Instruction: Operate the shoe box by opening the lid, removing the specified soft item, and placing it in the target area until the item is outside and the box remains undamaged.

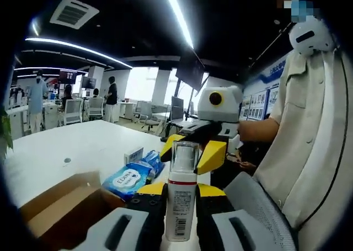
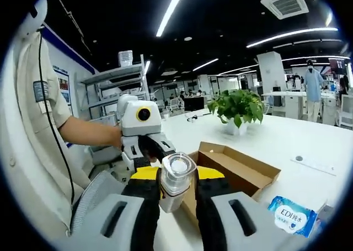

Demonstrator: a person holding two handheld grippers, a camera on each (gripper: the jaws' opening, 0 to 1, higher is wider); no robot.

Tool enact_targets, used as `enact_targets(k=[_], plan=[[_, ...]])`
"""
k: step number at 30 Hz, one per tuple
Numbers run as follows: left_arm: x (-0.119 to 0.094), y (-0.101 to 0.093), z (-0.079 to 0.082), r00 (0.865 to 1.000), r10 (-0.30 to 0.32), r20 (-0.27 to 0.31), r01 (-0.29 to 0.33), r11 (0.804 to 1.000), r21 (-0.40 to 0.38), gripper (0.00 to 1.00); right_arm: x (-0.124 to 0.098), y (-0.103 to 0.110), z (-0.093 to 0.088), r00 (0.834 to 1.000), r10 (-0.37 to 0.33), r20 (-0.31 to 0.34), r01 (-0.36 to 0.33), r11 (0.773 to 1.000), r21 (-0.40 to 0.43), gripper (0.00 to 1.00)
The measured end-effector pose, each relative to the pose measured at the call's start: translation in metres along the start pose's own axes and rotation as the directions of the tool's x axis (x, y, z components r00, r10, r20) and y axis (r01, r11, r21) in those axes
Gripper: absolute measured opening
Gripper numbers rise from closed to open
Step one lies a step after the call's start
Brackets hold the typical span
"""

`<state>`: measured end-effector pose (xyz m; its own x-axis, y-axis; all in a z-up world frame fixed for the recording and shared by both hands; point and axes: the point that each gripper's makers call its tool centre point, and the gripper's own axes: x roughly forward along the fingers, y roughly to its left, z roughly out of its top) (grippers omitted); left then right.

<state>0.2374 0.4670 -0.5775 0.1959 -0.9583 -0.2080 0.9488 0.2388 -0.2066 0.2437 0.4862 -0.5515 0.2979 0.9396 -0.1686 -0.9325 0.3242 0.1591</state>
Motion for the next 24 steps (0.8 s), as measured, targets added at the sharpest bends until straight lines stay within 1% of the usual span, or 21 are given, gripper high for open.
enact_targets(k=[6,14,24], plan=[[0.002,0.005,-0.005,1.0,0.018,-0.025,-0.018,1.0,0.019,0.2,0.001,-0.002,-0.003,1.0,-0.019,-0.024,0.018,0.999,-0.027,0.19],[0.003,0.017,-0.008,0.996,0.068,-0.056,-0.066,0.997,0.044,0.21,0.004,-0.009,-0.005,0.997,-0.062,-0.04,0.06,0.997,-0.045,0.19],[-0.002,0.03,-0.008,0.988,0.133,-0.073,-0.127,0.989,0.078,0.31,0.006,-0.018,-0.004,0.996,-0.083,-0.041,0.081,0.995,-0.049,0.19]])
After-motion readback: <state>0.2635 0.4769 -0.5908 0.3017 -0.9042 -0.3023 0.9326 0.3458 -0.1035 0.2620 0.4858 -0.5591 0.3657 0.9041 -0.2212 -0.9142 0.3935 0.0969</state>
